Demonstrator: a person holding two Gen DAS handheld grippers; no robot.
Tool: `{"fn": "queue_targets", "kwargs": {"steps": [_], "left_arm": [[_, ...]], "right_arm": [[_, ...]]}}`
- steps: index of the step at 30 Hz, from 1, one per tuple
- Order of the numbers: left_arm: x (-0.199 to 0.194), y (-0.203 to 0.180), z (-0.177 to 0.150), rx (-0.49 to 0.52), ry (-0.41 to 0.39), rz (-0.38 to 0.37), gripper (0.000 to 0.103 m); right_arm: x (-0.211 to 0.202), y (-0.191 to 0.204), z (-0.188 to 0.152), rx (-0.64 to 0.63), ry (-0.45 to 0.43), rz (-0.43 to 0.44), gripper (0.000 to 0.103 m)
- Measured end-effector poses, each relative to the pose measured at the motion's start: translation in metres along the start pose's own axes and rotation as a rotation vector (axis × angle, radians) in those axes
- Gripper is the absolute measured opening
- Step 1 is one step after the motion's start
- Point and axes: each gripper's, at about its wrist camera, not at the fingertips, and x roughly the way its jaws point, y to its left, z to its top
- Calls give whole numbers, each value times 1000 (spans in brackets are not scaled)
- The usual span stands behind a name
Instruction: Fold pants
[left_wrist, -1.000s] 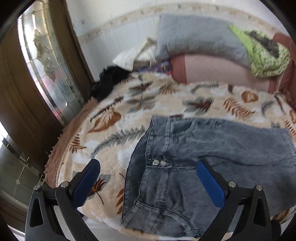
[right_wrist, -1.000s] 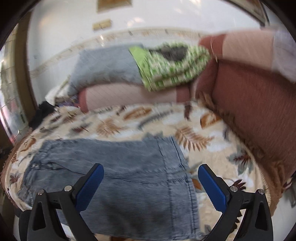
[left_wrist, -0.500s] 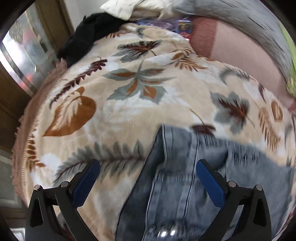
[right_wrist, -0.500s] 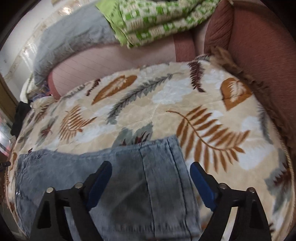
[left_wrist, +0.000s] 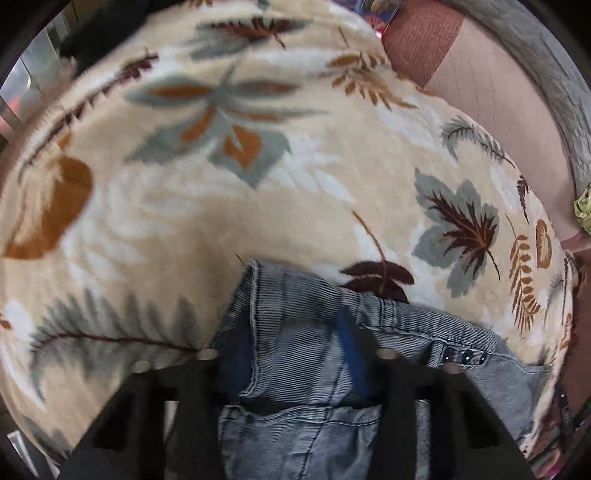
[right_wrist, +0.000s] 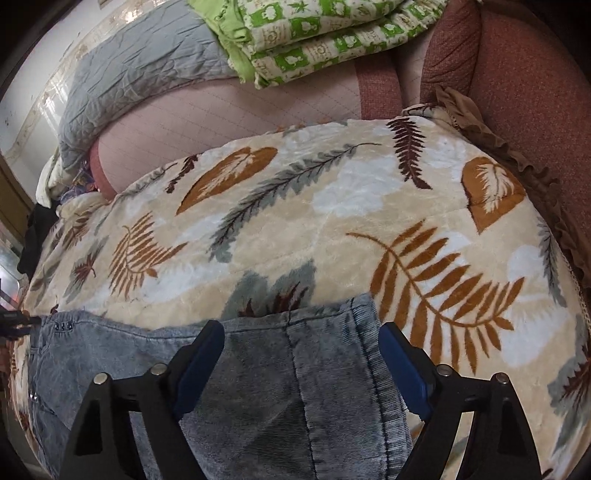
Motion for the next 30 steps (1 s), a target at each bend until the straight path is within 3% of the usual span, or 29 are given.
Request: {"fn": "queue_targets", "kwargs": {"steps": [2,4,8,12,16,20,23,25,30], "left_arm": [[4,-3,-1,16,-11,25,31],[2,-6,0,38,-32,44,7],[2,-10,4,52,-48,44,5],[6,-21,5,86,-58,45,7],[9,-29,5,121,-83,91,7],[7,-37,3,155,-106,147,4],[0,-38,1,142,-131,158,3],[-13,-39,-3,148,-169,162,3],[-67,-38,-20,164,-263,89,3]], "right_arm": [[-1,-3,3,7,-7,3,88],[-2,-9,8,24,-10,17,88],[1,-24,18,68,-6,43,87],[9,-37,25,121,23,98,79],[19,-35,24,99,61,34,75],[32,-44,17,128,84,47,69],[47,-42,15,122,122,53,37],[50,-33,15,64,124,-33,20],[6,-21,18,12,23,-15,16]]}}
